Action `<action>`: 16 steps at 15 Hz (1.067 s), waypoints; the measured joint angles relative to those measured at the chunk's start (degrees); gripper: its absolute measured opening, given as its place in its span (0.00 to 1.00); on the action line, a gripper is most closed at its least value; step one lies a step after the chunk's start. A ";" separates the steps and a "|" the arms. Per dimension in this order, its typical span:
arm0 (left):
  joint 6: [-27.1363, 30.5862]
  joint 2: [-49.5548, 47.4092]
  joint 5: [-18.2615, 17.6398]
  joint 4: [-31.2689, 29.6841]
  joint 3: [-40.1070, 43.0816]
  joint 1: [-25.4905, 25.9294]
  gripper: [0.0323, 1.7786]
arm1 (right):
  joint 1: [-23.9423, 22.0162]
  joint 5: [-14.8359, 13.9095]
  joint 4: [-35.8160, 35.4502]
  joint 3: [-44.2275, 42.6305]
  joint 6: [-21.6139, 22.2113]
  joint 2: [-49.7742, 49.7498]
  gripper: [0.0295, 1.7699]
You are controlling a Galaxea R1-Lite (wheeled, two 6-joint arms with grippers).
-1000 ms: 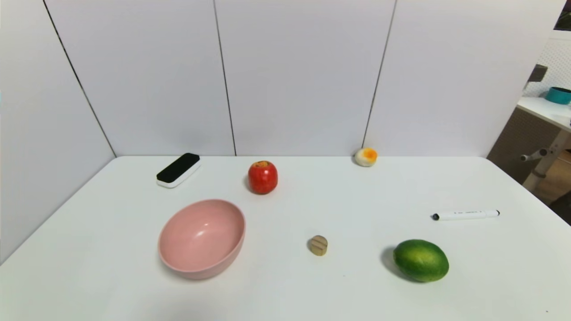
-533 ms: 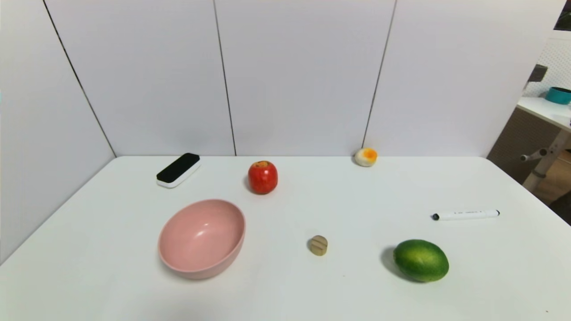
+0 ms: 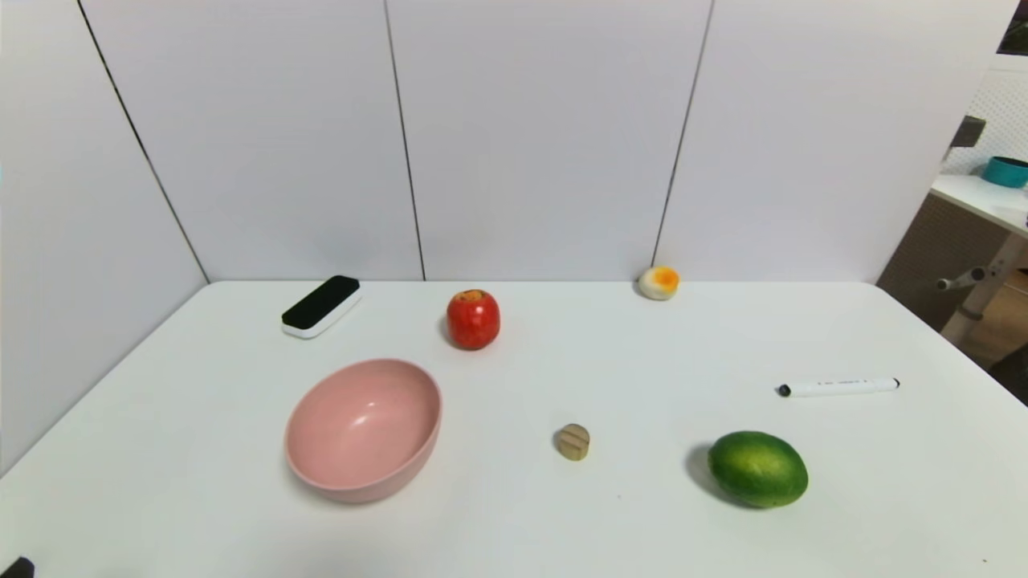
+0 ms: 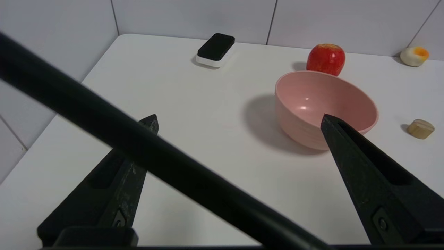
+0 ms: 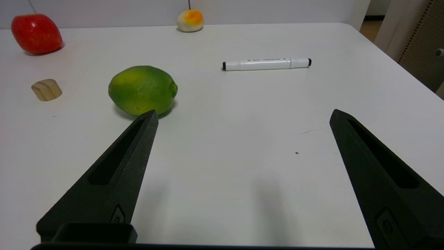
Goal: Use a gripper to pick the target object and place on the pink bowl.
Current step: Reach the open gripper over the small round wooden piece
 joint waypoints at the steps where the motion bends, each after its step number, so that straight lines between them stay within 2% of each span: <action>1: 0.61 3.28 -1.21 0.99 -2.97 -0.20 0.95 | 0.00 -0.02 -0.02 0.00 0.00 0.00 0.97; 7: 10.85 26.59 -6.80 2.36 -17.40 -3.66 0.95 | -0.02 0.00 0.01 0.00 -0.02 0.00 0.97; 10: 16.47 39.25 -11.85 2.39 -23.63 -6.69 0.95 | -0.02 0.00 0.01 0.00 0.00 0.00 0.97; 12: 20.05 47.28 -14.71 2.50 -27.51 -9.37 0.95 | 0.02 0.00 0.00 0.00 0.00 0.00 0.97; 16: 22.89 59.78 -16.14 2.12 -33.07 -18.74 0.95 | 0.02 -0.02 0.00 0.00 0.00 0.00 0.97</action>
